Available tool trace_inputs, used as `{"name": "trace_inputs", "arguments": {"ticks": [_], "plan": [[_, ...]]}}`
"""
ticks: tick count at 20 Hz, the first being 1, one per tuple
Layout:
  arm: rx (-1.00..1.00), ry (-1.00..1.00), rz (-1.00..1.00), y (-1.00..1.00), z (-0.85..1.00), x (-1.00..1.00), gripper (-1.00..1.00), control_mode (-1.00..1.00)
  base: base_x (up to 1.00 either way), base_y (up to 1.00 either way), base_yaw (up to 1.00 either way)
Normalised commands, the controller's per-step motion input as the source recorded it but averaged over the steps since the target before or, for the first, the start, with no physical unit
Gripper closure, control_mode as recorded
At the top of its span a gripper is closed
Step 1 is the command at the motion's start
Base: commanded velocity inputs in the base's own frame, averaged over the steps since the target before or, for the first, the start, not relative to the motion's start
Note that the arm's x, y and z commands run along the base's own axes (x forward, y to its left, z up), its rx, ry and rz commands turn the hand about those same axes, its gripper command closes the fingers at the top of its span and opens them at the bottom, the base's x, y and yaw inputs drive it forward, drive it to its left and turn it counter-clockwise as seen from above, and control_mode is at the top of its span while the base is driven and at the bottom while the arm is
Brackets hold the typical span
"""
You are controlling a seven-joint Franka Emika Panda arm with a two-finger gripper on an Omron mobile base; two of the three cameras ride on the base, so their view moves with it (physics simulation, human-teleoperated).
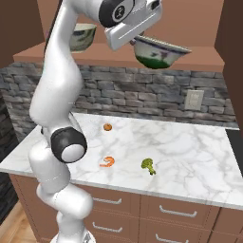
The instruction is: Pick both bowls and place them on the counter. Then place the shrimp in one bowl and place the broccoli in the other bowl.
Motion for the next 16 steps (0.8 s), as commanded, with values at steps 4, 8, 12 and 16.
{"name": "trace_inputs", "arguments": {"ticks": [4, 8, 12, 16], "plan": [[0.00, -0.14, 0.12, 0.48, -0.66, -1.00, 1.00, -1.00, 0.00, 0.00, 0.00], [-0.02, -0.15, 0.13, 0.48, -0.61, -1.00, 1.00, -1.00, 0.00, 0.00, 0.00], [-0.05, -0.16, 0.15, 0.47, -0.63, -1.00, 1.00, -1.00, 0.00, 0.00, 0.00], [-0.10, -0.20, 0.21, 0.48, -0.85, -0.96, 1.00, -1.00, 0.00, 0.00, 0.00]]}}
